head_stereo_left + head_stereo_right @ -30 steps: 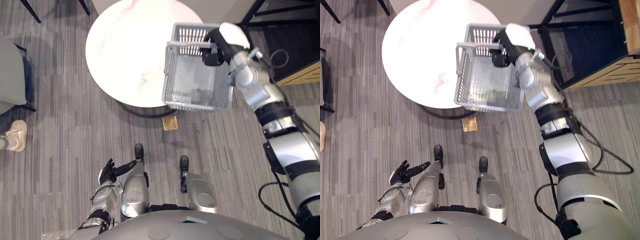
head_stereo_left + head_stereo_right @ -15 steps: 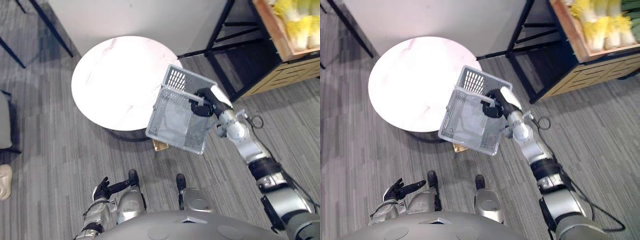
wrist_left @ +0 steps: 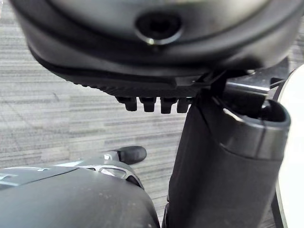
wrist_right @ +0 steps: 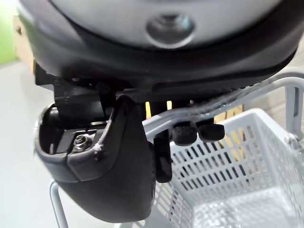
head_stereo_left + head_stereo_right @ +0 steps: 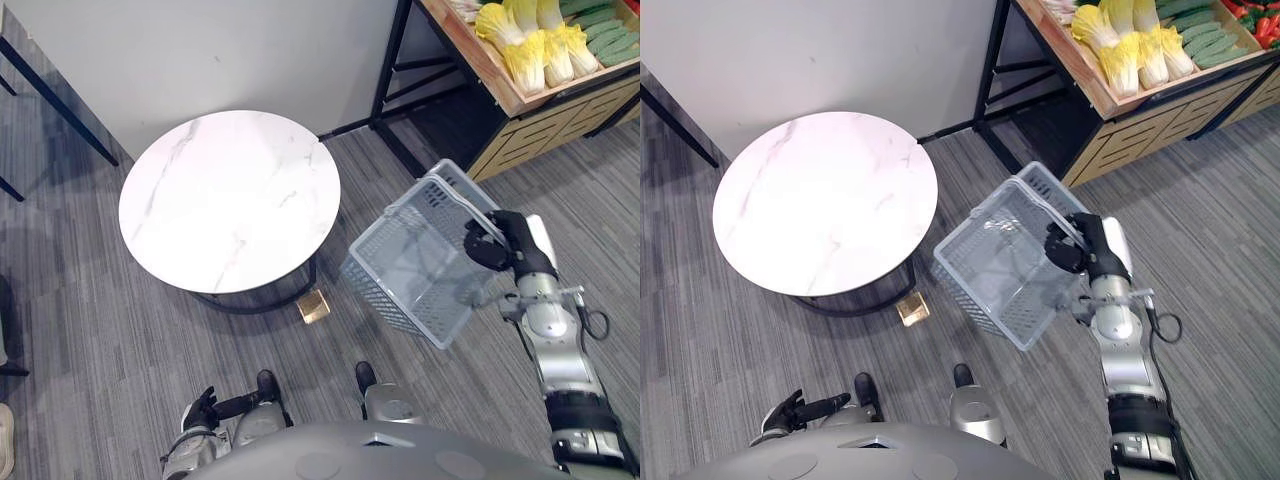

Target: Pick vegetable in the basket

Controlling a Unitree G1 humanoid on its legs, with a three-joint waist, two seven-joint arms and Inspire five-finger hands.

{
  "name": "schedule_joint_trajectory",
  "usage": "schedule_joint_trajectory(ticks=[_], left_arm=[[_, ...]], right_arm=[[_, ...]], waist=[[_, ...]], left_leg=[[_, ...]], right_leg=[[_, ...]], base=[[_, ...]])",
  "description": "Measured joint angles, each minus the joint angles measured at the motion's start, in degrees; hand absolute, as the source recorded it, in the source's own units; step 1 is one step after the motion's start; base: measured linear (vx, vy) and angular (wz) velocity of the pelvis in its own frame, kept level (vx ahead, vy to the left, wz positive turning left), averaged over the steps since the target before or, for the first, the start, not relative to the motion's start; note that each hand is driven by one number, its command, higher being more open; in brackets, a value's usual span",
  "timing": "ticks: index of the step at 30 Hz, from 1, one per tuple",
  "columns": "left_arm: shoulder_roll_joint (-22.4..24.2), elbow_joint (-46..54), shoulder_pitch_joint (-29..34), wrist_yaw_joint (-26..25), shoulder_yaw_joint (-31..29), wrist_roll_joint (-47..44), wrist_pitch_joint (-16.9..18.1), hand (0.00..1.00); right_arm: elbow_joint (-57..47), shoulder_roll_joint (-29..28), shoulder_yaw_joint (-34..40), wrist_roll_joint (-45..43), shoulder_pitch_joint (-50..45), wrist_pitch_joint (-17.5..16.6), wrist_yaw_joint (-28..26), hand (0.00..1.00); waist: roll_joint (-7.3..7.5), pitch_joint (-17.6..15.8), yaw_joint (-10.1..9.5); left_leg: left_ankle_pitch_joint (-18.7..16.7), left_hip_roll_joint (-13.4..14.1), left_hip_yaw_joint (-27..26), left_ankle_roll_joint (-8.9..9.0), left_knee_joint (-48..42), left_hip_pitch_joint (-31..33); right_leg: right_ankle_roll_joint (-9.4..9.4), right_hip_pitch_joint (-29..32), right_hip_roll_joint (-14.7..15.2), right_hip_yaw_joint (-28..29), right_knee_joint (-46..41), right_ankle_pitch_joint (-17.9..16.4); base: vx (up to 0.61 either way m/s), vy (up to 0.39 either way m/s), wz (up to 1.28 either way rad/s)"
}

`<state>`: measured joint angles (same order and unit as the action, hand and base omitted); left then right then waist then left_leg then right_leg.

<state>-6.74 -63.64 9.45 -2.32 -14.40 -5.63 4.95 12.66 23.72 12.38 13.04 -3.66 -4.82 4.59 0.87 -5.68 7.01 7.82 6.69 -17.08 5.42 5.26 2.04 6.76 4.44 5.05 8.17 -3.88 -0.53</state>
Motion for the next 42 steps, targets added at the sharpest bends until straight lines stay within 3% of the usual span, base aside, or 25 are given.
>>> schedule_joint_trajectory(ticks=[9, 19, 26, 27, 28, 29, 31, 33, 34, 35, 37, 38, 42], left_arm=[[0.03, 0.04, 0.67, -0.02, -0.02, 2.01, 0.0, 1.0], [0.0, 0.18, 0.85, -0.34, 0.05, 1.95, 0.03, 1.0], [-0.07, 1.83, 1.26, -1.37, -2.47, 1.74, 0.06, 1.0], [-0.07, 2.85, 1.37, -1.54, -3.24, 1.74, 0.07, 1.0], [0.08, 3.48, 1.42, -2.0, -4.19, 1.72, 0.06, 1.0], [0.36, 3.8, 1.32, -2.27, -4.61, 1.66, 0.1, 1.0], [1.36, 5.87, 0.9, -3.44, -4.52, 1.78, 0.35, 1.0], [0.85, 5.92, -0.12, -3.18, -4.3, 2.18, 0.31, 1.0], [0.12, 6.34, -0.78, -3.11, -4.25, 2.54, 0.31, 1.0], [-0.89, 6.45, -2.7, -3.26, -4.58, 3.27, 0.26, 1.0], [-1.1, 6.48, -3.31, -3.45, -4.62, 3.29, 0.26, 1.0], [-0.54, 6.93, -3.91, -3.3, -4.57, 3.3, 0.19, 1.0], [-0.59, 8.57, -2.61, -2.19, -4.44, 3.32, 0.33, 1.0]], right_arm=[[-0.06, -9.13, 7.42, 0.0, -6.89, 0.43, 3.32, 0.0], [0.05, -16.82, 7.12, -0.02, -12.47, 1.16, 3.21, 0.0], [-1.78, -20.83, 6.4, -0.18, -15.48, 1.16, 3.1, 0.0], [-4.23, -22.93, 6.37, -0.25, -17.4, 1.15, 2.94, 0.0], [-6.86, -24.63, 6.37, -0.46, -19.76, 1.14, 2.8, 0.0], [-8.12, -25.0, 6.37, -0.61, -21.01, 1.13, 2.75, 0.0], [-11.85, -25.1, 6.4, -1.75, -23.92, 1.11, 2.71, 0.0], [-13.44, -25.69, 6.52, -2.59, -25.06, 1.12, 2.71, 0.0], [-14.05, -26.27, 6.64, -2.84, -25.41, 1.12, 2.72, 0.0], [-14.96, -27.12, 7.54, -3.9, -26.18, 1.12, 2.87, 0.0], [-15.35, -27.69, 8.38, -5.13, -26.92, 1.12, 3.42, 0.0], [-15.94, -28.19, 9.26, -5.56, -27.36, 1.12, 3.96, 0.0], [-16.7, -27.96, 9.75, -5.33, -26.56, 0.8, 4.29, 0.0]], waist=[[0.03, 0.66, 1.17], [0.34, 0.54, 1.01], [3.3, -0.93, 0.33], [4.53, -1.76, 0.13], [4.67, -1.91, -0.02], [4.3, -1.98, -0.01], [2.08, -3.27, -0.23], [1.35, -4.3, -0.53], [1.8, -5.1, -0.5], [2.7, -6.74, -0.57], [3.01, -7.08, -0.72], [2.62, -7.01, -0.4], [2.61, -6.33, -0.62]], left_leg=[[-0.44, -0.49, 0.94, 0.17, 0.02, -0.57], [-0.95, -1.14, -0.19, -0.33, -0.11, -0.98], [-3.72, -1.13, -5.24, -1.01, -2.08, -4.87], [-6.73, -0.09, -7.06, -0.91, -7.22, -3.91], [-11.24, 2.44, -8.84, -0.56, -15.45, -1.42], [-13.72, 4.35, -9.7, -0.27, -20.13, 0.02], [-22.16, 13.46, -13.01, 0.29, -35.29, 3.33], [-25.93, 18.25, -15.72, 0.73, -40.93, 3.43], [-27.14, 19.71, -16.71, 0.54, -42.59, 3.16], [-27.99, 22.32, -18.8, -0.22, -45.08, 2.15], [-28.22, 24.06, -21.06, -0.56, -45.81, 1.17], [-27.8, 26.17, -23.37, -0.11, -45.93, -0.19], [-25.02, 27.95, -31.16, 1.75, -44.11, -3.31]], right_leg=[[-0.07, -0.91, 0.5, -0.9, -0.08, -1.08], [0.76, -0.71, 1.12, 0.22, -0.87, -0.87], [1.02, -1.3, 1.76, 4.35, -3.05, -1.85], [1.2, -1.43, 1.66, 5.69, -3.21, -1.98], [1.26, -1.34, 0.64, 7.33, -3.39, -1.97], [1.31, -1.29, -0.22, 8.08, -3.5, -1.97], [1.57, -0.49, -5.05, 11.84, -4.73, -1.33], [1.76, 0.33, -7.16, 12.79, -5.58, -0.35], [1.2, 1.19, -6.77, 10.54, -6.14, 0.09], [0.42, 2.11, -4.28, 2.08, -7.03, 0.36], [-0.77, 3.1, -2.54, -3.44, -9.63, -0.36], [-3.04, 3.77, -0.55, -7.02, -15.48, -1.91], [-5.58, 2.83, 9.03, -11.17, -24.68, -3.96]], base=[[-0.01, 0.005, 0.06], [0.01, 0.007, -0.05], [0.0, 0.023, -0.31], [-0.03, 0.022, -0.65], [-0.02, -0.004, -0.72], [-0.02, -0.02, -0.89], [-0.07, 0.089, -1.16], [-0.13, 0.197, -1.17], [-0.22, 0.219, -1.22], [-0.19, 0.136, -0.87], [-0.08, 0.135, -0.64], [0.07, 0.163, -0.75], [0.06, 0.004, -0.96]])
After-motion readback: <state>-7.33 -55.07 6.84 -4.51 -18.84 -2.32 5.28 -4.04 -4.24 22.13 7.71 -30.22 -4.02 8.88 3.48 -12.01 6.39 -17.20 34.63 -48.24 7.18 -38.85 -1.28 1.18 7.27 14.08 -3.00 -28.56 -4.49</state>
